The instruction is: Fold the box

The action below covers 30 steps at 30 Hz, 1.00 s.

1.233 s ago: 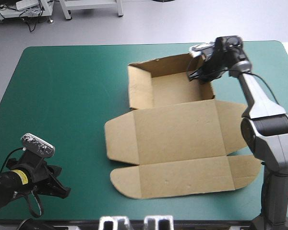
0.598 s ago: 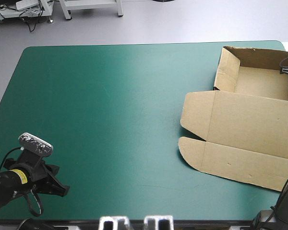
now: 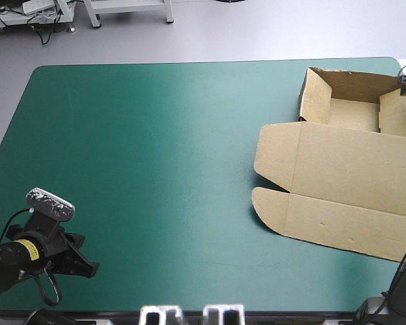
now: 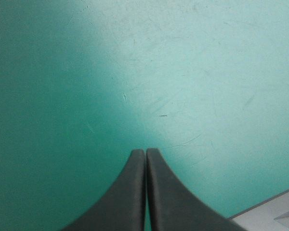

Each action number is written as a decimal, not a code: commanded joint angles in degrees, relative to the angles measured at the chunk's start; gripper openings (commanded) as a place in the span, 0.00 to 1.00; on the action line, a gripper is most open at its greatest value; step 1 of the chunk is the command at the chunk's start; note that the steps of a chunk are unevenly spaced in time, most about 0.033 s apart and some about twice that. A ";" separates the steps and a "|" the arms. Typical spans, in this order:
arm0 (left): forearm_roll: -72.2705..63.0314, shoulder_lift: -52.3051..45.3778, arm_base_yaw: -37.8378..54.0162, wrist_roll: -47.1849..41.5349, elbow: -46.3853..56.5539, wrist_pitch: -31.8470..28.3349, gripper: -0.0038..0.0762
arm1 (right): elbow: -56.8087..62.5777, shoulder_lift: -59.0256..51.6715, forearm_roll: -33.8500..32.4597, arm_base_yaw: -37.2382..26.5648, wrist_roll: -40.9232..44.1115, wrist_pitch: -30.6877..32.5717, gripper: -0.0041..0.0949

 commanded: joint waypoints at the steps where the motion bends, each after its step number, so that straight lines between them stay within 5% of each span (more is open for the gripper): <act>1: -0.44 0.17 -0.34 -0.63 -1.27 -2.32 0.04 | -8.44 -7.16 7.91 -0.27 -0.39 -2.72 0.67; 7: 0.91 0.17 -0.34 -1.57 -1.27 -4.45 0.03 | -15.48 -11.60 28.20 1.10 -2.84 1.64 0.27; 11: 1.33 0.17 -0.34 -1.80 -1.27 -4.83 0.03 | -15.24 -17.41 30.70 7.06 -8.25 1.64 0.02; 23: 0.69 0.17 -0.34 -1.80 -1.27 -3.65 0.03 | -12.93 -28.66 10.84 36.66 -4.93 1.64 0.02; 30: 0.69 0.17 -0.34 -1.80 -1.27 -0.61 0.03 | 11.86 -37.71 -8.04 50.12 -3.73 1.73 0.02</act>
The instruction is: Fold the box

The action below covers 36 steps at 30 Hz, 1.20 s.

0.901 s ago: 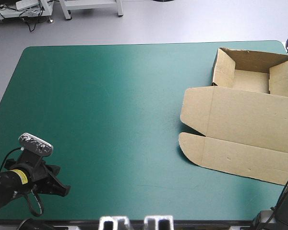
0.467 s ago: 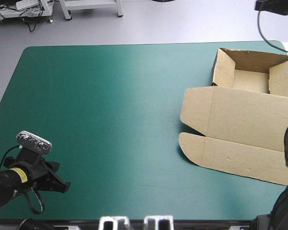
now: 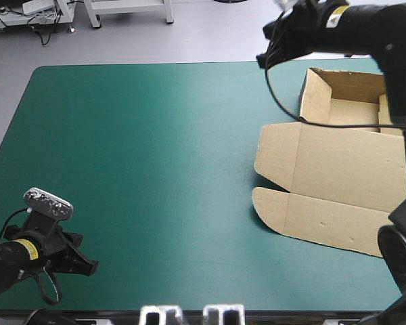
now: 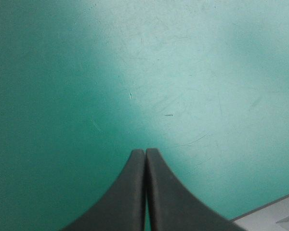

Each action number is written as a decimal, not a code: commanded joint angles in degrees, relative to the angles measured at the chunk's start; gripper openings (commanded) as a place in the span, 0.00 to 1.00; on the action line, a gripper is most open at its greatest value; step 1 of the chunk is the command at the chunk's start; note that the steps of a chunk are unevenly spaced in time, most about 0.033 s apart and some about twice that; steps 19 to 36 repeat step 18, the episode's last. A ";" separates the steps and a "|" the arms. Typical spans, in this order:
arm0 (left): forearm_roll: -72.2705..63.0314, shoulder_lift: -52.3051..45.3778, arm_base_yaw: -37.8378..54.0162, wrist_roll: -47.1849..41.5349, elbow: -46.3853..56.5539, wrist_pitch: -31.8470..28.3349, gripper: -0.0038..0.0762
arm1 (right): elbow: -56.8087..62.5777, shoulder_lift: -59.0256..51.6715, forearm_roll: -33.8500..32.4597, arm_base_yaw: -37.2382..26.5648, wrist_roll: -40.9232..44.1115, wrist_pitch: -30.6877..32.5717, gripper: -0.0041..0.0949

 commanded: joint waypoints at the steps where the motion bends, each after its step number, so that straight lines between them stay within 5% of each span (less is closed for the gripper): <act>1: -0.48 0.17 -0.34 -0.30 -1.27 -0.51 0.03 | 14.84 -7.49 -12.43 4.95 2.24 0.64 0.02; 11: -0.48 0.17 -0.34 -0.30 -1.27 0.43 0.03 | 59.42 -25.03 -14.50 6.93 6.82 0.57 0.02; 18: -0.73 0.17 -0.34 -0.30 -1.27 1.69 0.03 | 77.39 -40.56 -14.61 6.93 10.77 -3.39 0.02; 36: -0.73 0.17 -0.34 -0.30 -1.27 1.69 0.03 | 77.39 -40.56 -14.61 6.93 10.77 -3.39 0.02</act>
